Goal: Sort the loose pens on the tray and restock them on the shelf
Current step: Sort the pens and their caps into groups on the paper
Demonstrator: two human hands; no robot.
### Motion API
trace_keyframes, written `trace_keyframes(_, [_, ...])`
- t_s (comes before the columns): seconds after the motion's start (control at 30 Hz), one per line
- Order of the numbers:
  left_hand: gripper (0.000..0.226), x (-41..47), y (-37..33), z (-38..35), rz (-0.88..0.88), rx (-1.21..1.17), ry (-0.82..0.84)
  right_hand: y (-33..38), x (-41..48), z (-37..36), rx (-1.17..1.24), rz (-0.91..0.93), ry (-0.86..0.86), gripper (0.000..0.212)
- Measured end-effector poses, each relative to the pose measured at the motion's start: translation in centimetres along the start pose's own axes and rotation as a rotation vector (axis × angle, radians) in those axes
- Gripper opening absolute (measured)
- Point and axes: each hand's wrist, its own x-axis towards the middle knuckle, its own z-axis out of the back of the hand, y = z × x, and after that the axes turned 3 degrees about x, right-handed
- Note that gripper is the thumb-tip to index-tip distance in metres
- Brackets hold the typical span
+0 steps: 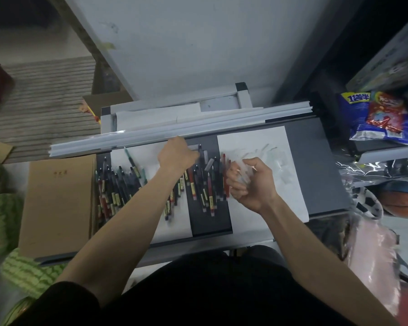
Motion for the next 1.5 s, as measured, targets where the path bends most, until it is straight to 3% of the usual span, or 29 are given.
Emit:
trace_keyframes(0.17, [0.025,-0.6,-0.1,-0.3,-0.042,0.017,0.003,0.1,1.2,-0.4,-0.161,0.036,-0.023,0.025])
trace_keyframes(0.27, [0.032,-0.8,-0.3,-0.9,-0.084,0.056,-0.012,0.5,1.6,-1.2,-0.306,0.075,-0.034,0.029])
trace_keyframes(0.4, [0.035,-1.1,0.0,-1.5,-0.136,0.059,-0.033,0.8,2.5,-2.4,-0.624,0.16,-0.18,0.045])
trace_keyframes(0.57, [0.034,-1.2,0.6,-1.9,-0.206,0.048,-0.016,0.7,3.5,-3.2,-0.734,0.236,-0.371,0.031])
trace_keyframes(0.67, [0.036,-1.1,0.8,-1.9,-0.234,0.077,-0.013,0.6,4.6,-3.5,-1.001,0.258,-0.455,0.019])
trace_keyframes(0.83, [0.036,-0.9,1.6,-1.8,-0.243,0.018,-0.021,1.2,7.4,-4.4,-1.62,0.215,-0.52,0.029])
trace_keyframes(1.0, [0.047,-0.3,2.4,-1.3,-0.251,-0.153,-0.083,1.4,9.2,-5.4,-1.837,0.143,-0.552,0.037])
trace_keyframes(1.1, [0.046,0.1,3.1,-1.0,-0.239,-0.207,-0.119,0.8,9.5,-5.7,-2.014,0.108,-0.571,0.029])
trace_keyframes(1.2, [0.046,-0.6,3.4,-0.5,-0.189,-0.379,-0.124,0.4,9.6,-6.1,-2.053,0.126,-0.6,0.022])
trace_keyframes(1.27, [0.044,-1.1,3.7,0.0,-0.039,-0.715,-0.073,0.3,9.7,-6.1,-2.022,0.117,-0.613,0.024])
trace_keyframes(1.37, [0.035,-1.9,4.5,0.5,0.135,-1.31,0.163,0.5,9.6,-5.9,-1.9,0.112,-0.608,0.032])
trace_keyframes(1.43, [0.032,-2.4,5.2,0.5,0.122,-1.534,0.306,0.8,9.0,-6.1,-1.685,0.112,-0.596,0.036])
trace_keyframes(1.5, [0.034,-3.0,5.4,0.5,0.047,-1.634,0.405,1.2,7.5,-6.3,-1.313,0.114,-0.539,0.033])
